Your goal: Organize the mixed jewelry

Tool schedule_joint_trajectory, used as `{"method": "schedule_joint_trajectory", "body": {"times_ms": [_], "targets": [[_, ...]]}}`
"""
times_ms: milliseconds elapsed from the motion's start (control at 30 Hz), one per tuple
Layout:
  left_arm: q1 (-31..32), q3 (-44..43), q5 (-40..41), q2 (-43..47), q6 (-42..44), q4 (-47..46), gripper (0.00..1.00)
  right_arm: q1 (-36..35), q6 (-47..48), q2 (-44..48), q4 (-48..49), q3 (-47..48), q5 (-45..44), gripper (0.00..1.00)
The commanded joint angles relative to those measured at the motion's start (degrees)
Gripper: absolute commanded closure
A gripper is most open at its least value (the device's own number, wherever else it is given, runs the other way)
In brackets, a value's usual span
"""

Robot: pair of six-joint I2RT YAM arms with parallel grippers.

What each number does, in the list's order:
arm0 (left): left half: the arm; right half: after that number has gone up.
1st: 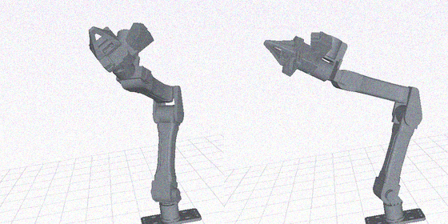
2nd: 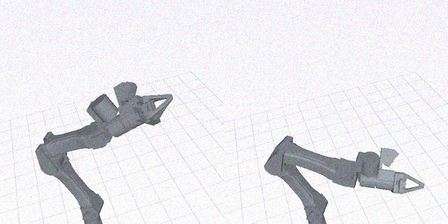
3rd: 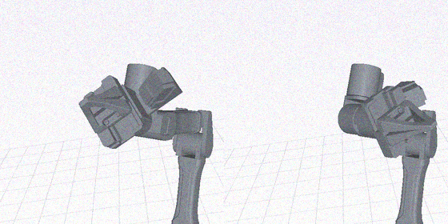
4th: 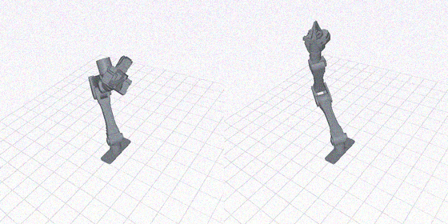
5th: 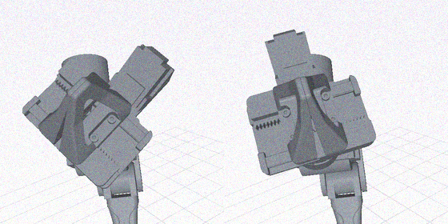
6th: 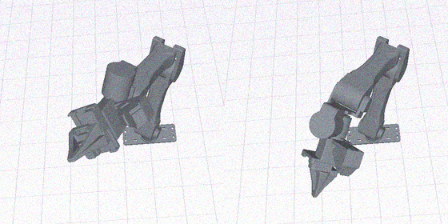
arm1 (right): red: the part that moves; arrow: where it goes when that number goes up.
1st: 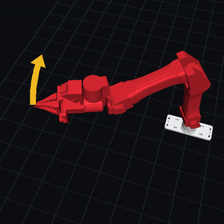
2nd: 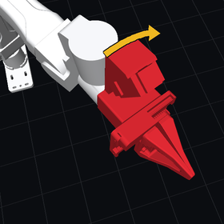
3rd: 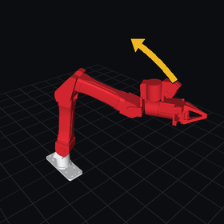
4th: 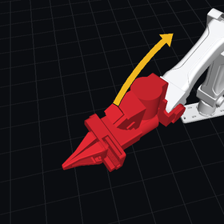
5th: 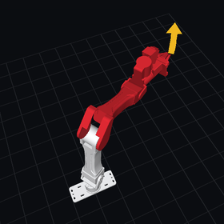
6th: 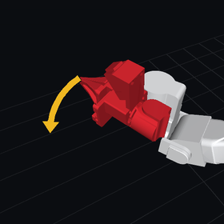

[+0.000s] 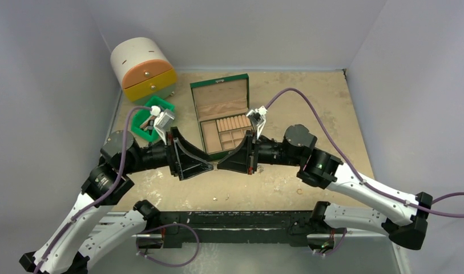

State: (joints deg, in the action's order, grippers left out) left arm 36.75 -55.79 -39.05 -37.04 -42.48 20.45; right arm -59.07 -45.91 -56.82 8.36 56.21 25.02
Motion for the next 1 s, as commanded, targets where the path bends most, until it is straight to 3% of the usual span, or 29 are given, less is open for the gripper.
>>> {"method": "schedule_joint_trajectory", "body": {"times_ms": [0, 200, 433, 700, 967], "targets": [[-0.3, -5.3, 8.1, -0.5, 6.2, 6.8, 0.34, 1.0, 5.6, 0.3, -10.5, 6.8, -7.4, 1.0], [-0.3, -5.9, 21.2, 0.4, 9.9, 14.1, 0.29, 3.4, 15.2, -5.8, -29.8, 17.5, -19.5, 1.0], [-0.3, -3.3, 37.8, 4.1, 10.5, 17.2, 0.29, 7.4, 25.0, -19.0, -42.9, 28.9, -39.0, 1.0], [-0.3, -0.3, 49.3, 7.2, 11.0, 17.9, 0.27, 10.7, 30.0, -31.4, -35.2, 30.5, -42.4, 1.0], [-0.3, 2.2, 57.9, 9.4, 12.0, 18.3, 0.27, 14.2, 28.2, -42.0, -26.9, 30.7, -43.2, 1.0]]}}
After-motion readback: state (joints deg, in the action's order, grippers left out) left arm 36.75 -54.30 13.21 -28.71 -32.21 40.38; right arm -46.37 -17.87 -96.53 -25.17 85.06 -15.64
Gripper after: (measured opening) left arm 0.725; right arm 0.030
